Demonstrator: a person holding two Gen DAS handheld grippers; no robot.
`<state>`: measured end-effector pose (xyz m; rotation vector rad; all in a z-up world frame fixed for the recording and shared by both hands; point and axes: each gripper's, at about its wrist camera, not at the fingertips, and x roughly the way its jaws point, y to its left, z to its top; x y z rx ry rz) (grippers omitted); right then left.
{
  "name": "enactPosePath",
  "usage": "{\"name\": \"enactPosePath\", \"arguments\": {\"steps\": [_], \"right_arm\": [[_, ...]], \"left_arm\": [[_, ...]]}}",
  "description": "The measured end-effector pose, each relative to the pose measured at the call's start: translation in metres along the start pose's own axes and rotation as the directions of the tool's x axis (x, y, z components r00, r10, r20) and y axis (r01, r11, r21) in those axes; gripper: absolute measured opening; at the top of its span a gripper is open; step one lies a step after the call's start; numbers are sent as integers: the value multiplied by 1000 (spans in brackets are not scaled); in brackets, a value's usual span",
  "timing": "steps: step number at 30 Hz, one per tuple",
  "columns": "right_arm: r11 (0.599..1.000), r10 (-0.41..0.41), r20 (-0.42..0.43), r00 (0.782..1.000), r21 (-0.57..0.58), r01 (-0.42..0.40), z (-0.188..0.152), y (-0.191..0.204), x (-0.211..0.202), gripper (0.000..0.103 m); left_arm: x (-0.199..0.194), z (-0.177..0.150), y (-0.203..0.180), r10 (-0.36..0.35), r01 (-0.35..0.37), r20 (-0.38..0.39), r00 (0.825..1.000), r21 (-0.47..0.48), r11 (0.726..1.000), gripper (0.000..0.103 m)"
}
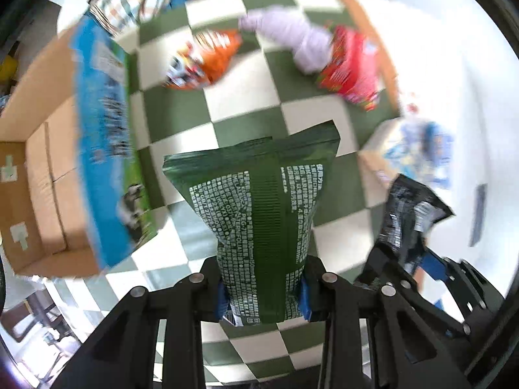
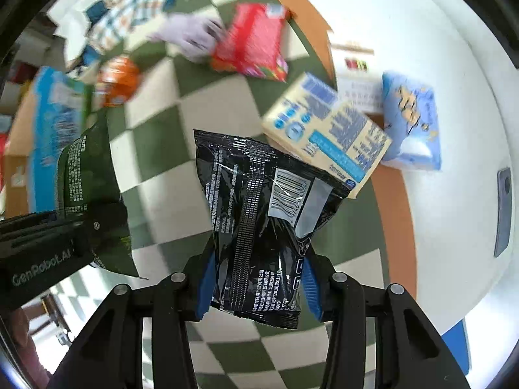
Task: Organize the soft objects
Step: 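Carry both bags over the box and open both tools to drop them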
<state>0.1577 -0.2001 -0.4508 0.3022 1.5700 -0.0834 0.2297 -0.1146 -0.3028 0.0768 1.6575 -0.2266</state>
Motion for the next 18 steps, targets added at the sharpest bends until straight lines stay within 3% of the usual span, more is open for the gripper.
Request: {"name": "enactPosePath", "arguments": {"steps": [4,9,14,18], "right_arm": [[996,52,43,998,-76,-48,0,25,-43,48],[973,155,63,986,-185,-141,21,55,-113,48],[935,238,52,970,-284,-214,23,129,-161,48],[909,255,29,967,-347,-229,38,201,-159,48]], "left_arm": [[-71,-23,35,-20,26,131,991,-40,999,29],[-129,-44,88,-15,43,226,974,-118,992,29],[-142,-38,154,42,6,247,968,-193,981,29],[-132,-15,222,16,39,215,977,-249,968,29]]}}
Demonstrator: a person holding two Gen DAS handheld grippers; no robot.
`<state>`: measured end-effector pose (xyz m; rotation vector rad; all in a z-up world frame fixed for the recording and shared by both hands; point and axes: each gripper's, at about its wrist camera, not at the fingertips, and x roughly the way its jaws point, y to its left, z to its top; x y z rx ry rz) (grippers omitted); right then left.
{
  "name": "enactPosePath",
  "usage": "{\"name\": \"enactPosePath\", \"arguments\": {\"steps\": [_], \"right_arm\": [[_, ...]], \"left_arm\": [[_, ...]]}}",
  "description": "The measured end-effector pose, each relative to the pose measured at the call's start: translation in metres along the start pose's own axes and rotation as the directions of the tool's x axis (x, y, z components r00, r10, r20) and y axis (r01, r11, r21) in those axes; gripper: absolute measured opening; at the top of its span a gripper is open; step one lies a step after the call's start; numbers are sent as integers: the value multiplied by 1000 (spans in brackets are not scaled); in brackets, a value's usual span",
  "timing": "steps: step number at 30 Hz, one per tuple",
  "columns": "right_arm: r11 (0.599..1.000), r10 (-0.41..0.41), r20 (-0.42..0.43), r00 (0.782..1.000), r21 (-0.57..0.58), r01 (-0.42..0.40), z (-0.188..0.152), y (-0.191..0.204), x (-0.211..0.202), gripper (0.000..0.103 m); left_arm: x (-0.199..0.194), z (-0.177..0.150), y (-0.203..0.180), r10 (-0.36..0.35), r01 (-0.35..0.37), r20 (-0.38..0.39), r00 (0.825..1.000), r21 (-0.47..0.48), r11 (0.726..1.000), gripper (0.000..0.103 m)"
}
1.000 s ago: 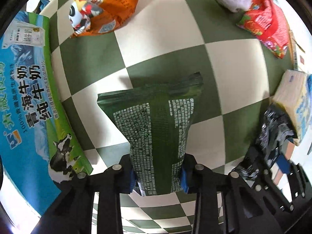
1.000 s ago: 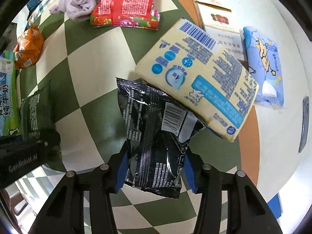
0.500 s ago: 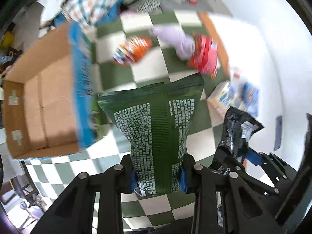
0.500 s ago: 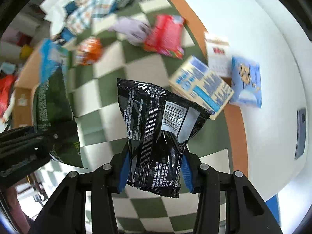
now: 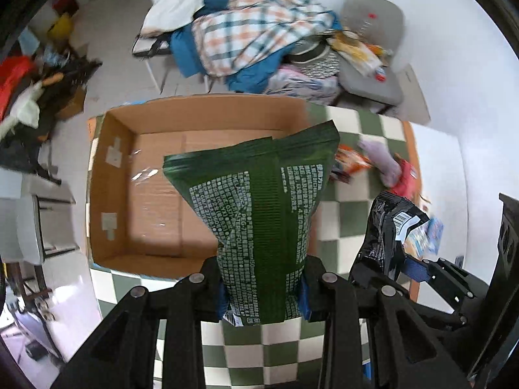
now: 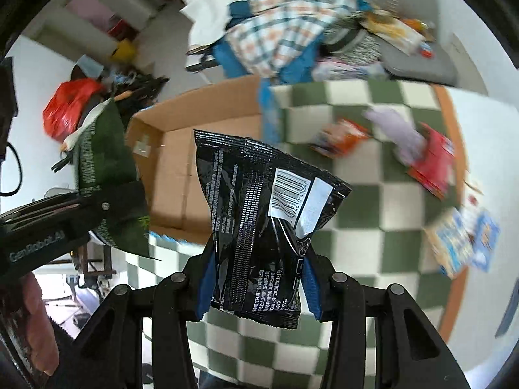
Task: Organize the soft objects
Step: 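Carry both bags over the box and open both tools to drop them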
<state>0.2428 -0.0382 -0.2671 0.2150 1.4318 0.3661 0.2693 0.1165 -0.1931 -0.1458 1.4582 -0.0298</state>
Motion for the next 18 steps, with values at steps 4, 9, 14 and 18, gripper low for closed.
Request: {"name": "enactPosePath", "arguments": {"steps": [4,9,14,18], "right_arm": [[999,-3,-28,1000,-34,2,39,45,42,48],[998,-46,-83,995,-38,43,80,73,108,48],[995,-92,-129,987,-37,88,108,83,161,48],[992,-124,-151,981,-52,118,123,86,189,48]], "left_arm": [[27,36,51,-8,6,-44,999,-34,999,29],[73,65,93,-56,45,-149,987,-80,996,29],[116,82,114,-81,58,-241,967,-102,993,29],[139,89,117,-96,72,-272,958,-96,993,30]]}}
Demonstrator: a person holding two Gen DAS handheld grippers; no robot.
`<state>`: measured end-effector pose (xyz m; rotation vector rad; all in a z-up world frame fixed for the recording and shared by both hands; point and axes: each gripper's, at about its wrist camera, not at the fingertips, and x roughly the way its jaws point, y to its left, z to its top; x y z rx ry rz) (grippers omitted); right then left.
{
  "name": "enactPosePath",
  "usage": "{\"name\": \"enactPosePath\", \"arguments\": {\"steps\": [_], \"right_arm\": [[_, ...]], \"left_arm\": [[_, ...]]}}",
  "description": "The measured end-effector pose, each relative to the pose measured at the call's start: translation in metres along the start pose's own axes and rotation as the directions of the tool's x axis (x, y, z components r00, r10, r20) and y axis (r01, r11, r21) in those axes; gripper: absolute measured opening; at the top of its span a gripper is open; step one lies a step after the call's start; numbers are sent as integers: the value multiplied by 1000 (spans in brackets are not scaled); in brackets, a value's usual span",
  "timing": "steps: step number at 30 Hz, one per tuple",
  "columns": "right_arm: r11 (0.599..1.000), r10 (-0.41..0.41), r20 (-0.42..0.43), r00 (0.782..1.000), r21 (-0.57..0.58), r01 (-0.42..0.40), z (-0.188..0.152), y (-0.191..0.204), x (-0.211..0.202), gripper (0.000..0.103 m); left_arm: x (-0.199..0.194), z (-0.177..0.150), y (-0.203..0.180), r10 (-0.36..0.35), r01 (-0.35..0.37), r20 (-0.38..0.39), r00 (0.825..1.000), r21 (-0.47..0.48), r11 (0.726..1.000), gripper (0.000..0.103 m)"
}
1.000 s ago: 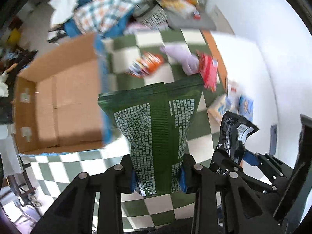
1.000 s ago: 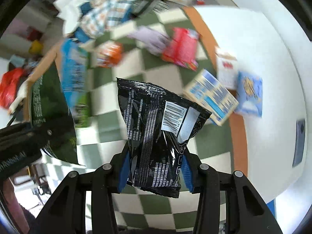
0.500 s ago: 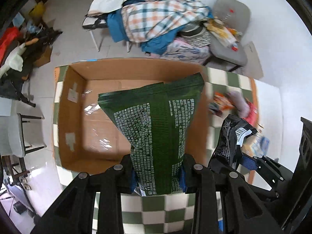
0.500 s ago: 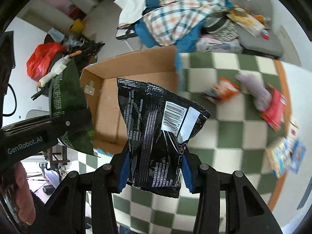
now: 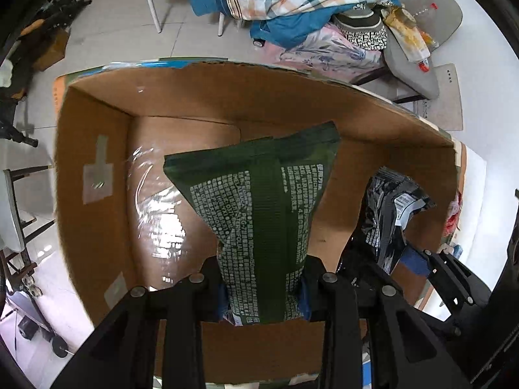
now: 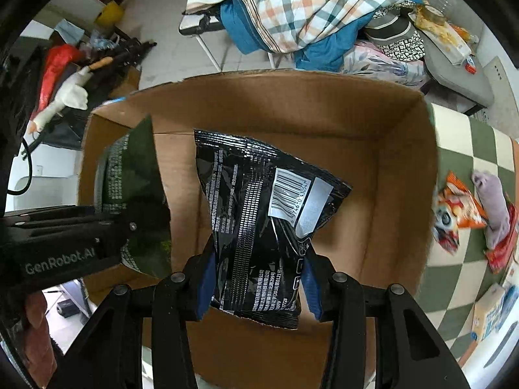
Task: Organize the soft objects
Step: 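Carry both bags over the box and open both tools to drop them, then move both tools back toward the remaining items on the table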
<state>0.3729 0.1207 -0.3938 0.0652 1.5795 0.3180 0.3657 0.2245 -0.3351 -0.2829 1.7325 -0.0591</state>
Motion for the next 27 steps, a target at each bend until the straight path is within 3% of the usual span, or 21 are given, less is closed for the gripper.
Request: {"name": "enactPosePath", "arguments": {"steps": [5,9,14,16,19,21,27], "right_arm": [[1000,-8,-26,1000,-21,7,18,2,19,51],[999,-22,-22,1000,-24,21,24,-1,22,65],[1000,-12,-24,1000,-10,12,21,-6,13,74],[999,-30,-22,999,-15,30,17,-6,8,82],[999,-44,-18,999,-21,43,6,-4,-3,90],[998,-57,-10,998,-30,57,-3,-3,-10,101],[997,-68,-6,998,-22,68,-32,-4,-22,103]], "left_arm": [[12,10,-1,26,-26,-32,999,-4,1000,32],[8,12,-2,44,-44,-17,999,17,999,44],[-4,6,1,44,-45,29,999,29,999,71],[-11,1,4,43,-44,62,997,22,999,89],[-19,-10,5,51,-53,100,994,21,998,92],[-22,-17,4,62,-66,120,991,25,998,97],[-33,-49,-1,122,-130,209,970,28,991,99]]}}
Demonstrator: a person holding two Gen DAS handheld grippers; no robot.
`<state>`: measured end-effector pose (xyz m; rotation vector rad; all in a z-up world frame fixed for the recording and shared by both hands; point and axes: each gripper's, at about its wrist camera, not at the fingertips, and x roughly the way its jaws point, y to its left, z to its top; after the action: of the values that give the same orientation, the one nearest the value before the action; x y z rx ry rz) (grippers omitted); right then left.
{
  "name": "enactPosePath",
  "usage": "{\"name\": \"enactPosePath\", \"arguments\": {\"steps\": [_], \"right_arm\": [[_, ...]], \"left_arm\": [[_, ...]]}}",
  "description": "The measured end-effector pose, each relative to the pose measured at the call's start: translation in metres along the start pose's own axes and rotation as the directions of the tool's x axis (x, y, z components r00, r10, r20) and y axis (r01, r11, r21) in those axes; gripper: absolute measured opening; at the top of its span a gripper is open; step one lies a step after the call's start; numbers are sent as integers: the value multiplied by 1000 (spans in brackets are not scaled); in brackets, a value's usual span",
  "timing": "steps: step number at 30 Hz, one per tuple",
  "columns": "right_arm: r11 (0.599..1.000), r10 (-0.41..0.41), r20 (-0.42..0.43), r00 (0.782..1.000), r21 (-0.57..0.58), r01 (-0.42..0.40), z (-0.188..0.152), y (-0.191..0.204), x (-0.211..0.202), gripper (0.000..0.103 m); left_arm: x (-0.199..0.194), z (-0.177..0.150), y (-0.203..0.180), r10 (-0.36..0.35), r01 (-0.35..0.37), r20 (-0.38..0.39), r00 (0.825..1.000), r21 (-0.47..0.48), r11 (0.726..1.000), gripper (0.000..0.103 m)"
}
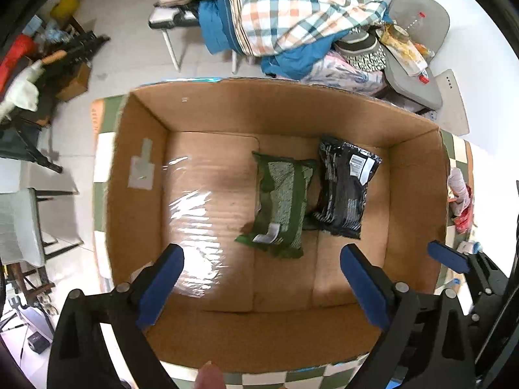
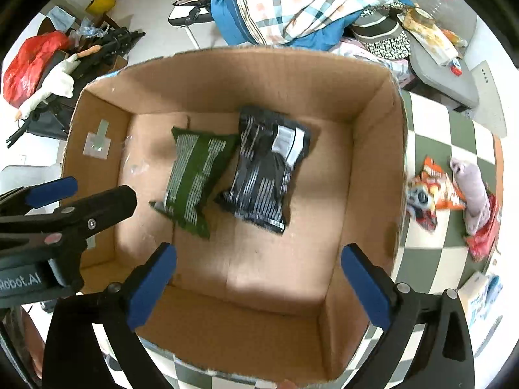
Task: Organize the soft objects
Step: 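Move both tools back toward the remaining items on the table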
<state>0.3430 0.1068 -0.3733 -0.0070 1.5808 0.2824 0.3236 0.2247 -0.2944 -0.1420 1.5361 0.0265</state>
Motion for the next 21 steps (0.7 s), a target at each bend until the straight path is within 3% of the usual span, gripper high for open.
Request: {"name": "enactPosePath", "arguments": {"steps": [3,12,17,21], "right_arm": [[1000,-24,19,1000,-1,24,-16,1,-7,103],[998,-58,113,992,17,56,-63,6,-41,103],[998,-64,174,983,26,61,-84,10,-70,103],[998,-64,222,973,25,60,-98,13,-95,103]], "left_arm": [[-10,-18,0,34,-34,40,999,-5,999,99],[-38,-53,7,50,-45,135,990,-39,998,102],[-63,-75,4,105,-102,215,971,-25,994,102],[-88,-93,2,108,-108,271,957,-13,994,102]]}}
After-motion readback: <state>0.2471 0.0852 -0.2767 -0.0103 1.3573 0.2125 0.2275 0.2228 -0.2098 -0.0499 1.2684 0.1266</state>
